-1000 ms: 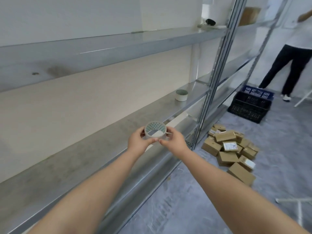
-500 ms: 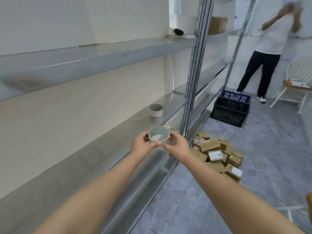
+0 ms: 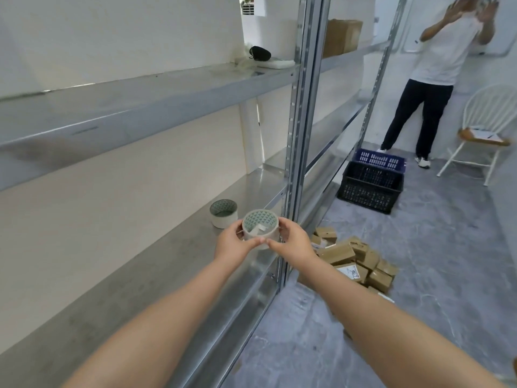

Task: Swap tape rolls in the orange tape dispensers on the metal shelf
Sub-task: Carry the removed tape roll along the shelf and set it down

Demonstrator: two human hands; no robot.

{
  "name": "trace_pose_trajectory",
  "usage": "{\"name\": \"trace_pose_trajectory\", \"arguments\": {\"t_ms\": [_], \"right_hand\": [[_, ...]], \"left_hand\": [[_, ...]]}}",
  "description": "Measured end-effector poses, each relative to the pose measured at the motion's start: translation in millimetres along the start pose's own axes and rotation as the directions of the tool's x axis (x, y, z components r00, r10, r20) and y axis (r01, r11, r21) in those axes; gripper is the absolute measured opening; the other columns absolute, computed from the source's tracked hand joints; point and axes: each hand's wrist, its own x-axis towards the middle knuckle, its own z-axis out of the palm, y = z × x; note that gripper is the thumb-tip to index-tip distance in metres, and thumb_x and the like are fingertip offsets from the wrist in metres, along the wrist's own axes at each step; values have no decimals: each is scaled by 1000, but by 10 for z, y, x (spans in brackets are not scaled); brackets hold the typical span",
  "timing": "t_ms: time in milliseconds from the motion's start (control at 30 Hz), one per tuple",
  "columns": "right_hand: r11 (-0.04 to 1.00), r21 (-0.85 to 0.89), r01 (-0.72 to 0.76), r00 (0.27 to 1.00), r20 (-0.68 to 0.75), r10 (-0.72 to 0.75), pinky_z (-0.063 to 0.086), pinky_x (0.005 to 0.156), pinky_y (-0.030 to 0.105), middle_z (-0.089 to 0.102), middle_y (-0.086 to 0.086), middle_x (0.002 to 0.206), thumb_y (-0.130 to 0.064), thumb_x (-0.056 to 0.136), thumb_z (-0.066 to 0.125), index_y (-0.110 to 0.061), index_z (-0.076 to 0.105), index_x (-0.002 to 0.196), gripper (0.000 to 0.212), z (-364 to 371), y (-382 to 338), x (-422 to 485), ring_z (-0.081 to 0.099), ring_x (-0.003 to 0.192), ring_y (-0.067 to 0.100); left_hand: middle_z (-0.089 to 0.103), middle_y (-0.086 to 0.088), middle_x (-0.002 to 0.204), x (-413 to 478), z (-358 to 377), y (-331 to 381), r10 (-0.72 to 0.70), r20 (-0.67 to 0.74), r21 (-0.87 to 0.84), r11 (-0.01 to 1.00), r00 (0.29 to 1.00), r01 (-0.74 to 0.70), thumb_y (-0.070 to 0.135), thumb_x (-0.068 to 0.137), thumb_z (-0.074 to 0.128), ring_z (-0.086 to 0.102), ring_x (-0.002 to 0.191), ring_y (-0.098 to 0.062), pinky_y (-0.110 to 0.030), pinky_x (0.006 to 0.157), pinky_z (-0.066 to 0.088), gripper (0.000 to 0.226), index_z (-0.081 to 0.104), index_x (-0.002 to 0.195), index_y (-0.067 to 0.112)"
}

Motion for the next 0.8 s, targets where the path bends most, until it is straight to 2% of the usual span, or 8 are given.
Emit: {"name": "trace_pose_trajectory", "arguments": {"t_ms": [67, 200, 400, 567, 667, 800], "right_hand": [[1000, -15, 22, 999, 34, -21, 45, 102, 35, 57, 5, 125, -16, 71, 76, -16, 52, 124, 59, -53, 98, 269, 54, 115, 18], [995, -23, 96, 991, 98, -93, 43, 88, 22, 61, 2, 119, -15, 69, 77, -17, 55, 119, 55, -181, 259, 855, 55, 107, 12], [976, -58, 209, 944, 273, -186, 41, 91, 19, 59, 2, 120, -21, 69, 78, -18, 52, 122, 59, -443, 452, 1799, 55, 110, 14], [967, -89, 238, 896, 404, -183, 39, 93, 22, 55, 1, 123, -26, 68, 77, -20, 47, 126, 65, -480, 556, 2344, 50, 107, 9], [949, -88, 301, 844, 488, -222, 41, 95, 25, 56, 4, 122, -22, 68, 77, -17, 49, 124, 63, -400, 554, 2561, 52, 111, 14], [953, -31, 301, 811, 534, -239, 43, 89, 22, 61, 5, 115, -16, 67, 76, -13, 52, 117, 55, -200, 516, 2691, 56, 105, 16]], "left_hand": [[69, -8, 112, 195, 110, 12, -23, -22, 14, 1000, 1000, 23, 17, 59, 86, 64, 103, -20, -35, 94, 50, 60, 61, 113, 11], [65, -11, 118, 618, 359, 65, -46, -77, 42, 998, 996, 49, 14, 63, 83, 59, 101, -15, -24, 89, 44, 60, 58, 118, 6], [65, -14, 120, 1220, 730, 209, -131, -247, 42, 988, 960, 145, 15, 64, 83, 61, 108, -24, -27, 90, 46, 61, 58, 119, 4], [64, -9, 120, 1525, 942, 247, -200, -366, 58, 970, 909, 237, 21, 65, 83, 61, 105, -23, -29, 90, 48, 63, 56, 121, 8], [65, -10, 117, 1619, 976, 215, -241, -432, 56, 955, 869, 293, 22, 66, 82, 61, 103, -23, -28, 87, 48, 60, 57, 118, 7], [66, -8, 115, 1728, 915, 153, -304, -472, 10, 937, 827, 350, 17, 68, 80, 62, 104, -23, -24, 82, 45, 54, 59, 117, 8]]}}
